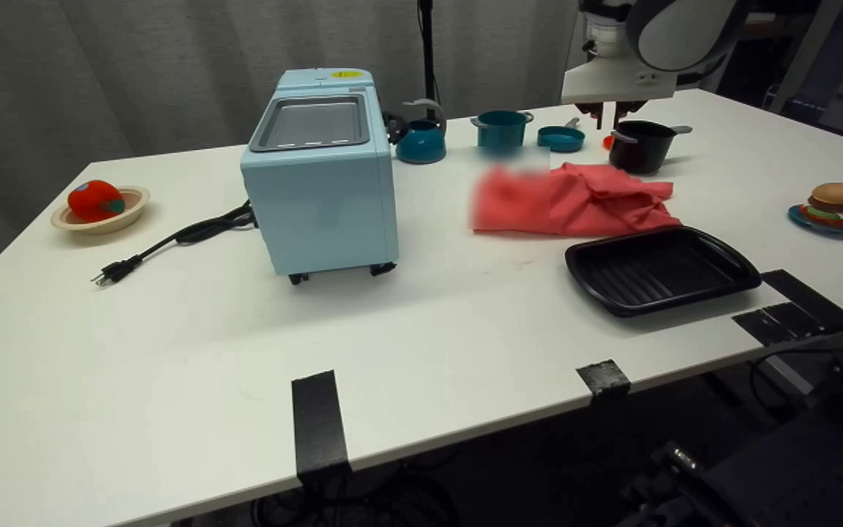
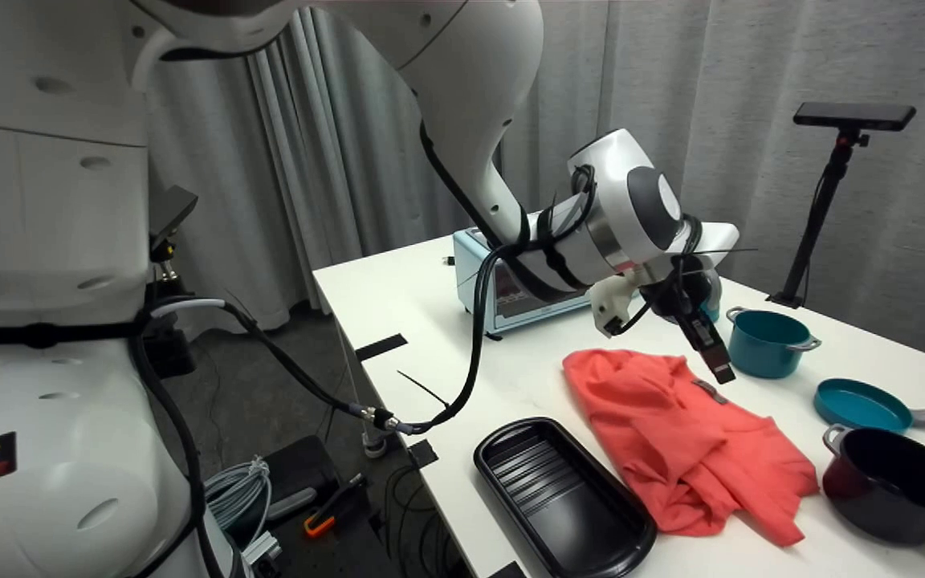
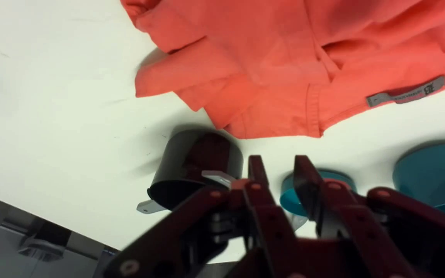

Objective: Fold the sweatshirt

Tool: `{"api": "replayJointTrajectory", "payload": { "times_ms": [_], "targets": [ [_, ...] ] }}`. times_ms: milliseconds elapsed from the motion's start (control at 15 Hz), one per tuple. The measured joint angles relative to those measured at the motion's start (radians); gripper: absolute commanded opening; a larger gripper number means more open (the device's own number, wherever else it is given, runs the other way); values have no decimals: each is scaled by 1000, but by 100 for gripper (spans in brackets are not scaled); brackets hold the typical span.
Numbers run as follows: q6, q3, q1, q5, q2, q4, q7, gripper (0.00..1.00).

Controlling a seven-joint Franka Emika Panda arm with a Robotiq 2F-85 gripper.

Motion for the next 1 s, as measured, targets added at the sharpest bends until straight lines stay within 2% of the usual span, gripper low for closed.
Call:
{"api": "replayJointTrajectory", "payload": {
  "times_ms": [267,400,733,1000],
  "targets": [
    [-20,-2,8,-75,32,49,150,89],
    [-20,-2,9,-113,34,56,206,99],
    [-20,6,9,-156,20,50,264,100],
    [-20,61,-19,-85,-66,-21,158,100]
  ]
}}
